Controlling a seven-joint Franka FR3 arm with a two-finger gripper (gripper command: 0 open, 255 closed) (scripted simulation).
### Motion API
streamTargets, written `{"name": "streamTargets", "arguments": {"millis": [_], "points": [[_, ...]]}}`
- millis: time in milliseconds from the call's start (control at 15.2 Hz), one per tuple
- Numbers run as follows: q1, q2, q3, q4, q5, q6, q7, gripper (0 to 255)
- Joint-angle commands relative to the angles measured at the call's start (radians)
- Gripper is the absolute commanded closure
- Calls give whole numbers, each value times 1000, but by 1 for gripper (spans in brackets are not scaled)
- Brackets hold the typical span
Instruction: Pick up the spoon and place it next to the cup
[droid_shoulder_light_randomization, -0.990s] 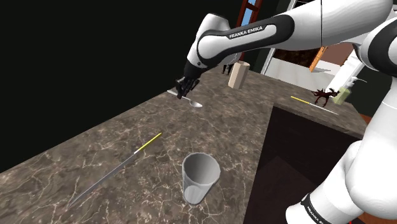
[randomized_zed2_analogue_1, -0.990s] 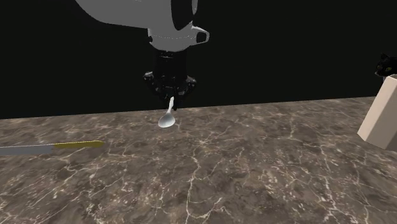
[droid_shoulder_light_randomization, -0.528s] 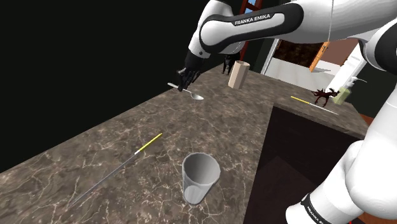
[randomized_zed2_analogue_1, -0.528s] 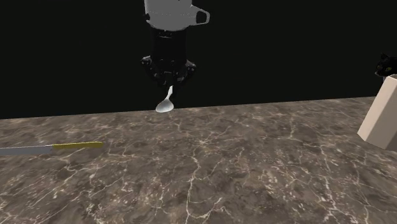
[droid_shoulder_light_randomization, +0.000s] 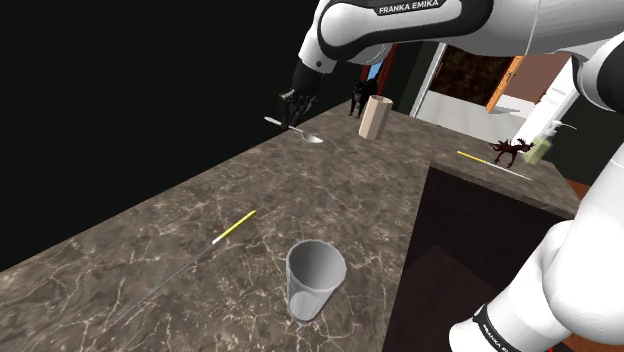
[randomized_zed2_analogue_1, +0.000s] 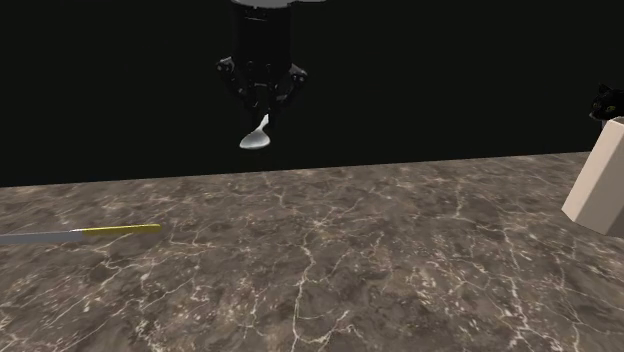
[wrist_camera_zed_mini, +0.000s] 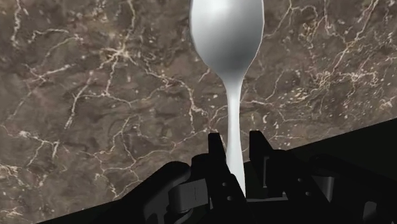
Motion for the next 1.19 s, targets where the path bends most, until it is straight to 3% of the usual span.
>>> {"name": "streamTargets", "arguments": {"millis": [0,858,1122], "points": [[-2,-3,-1,25,-1,-29,0,255],[-2,-2,-2,201,-8,-203,18,255],[-42,-41,-28,159,14,-207,-52,255]]}}
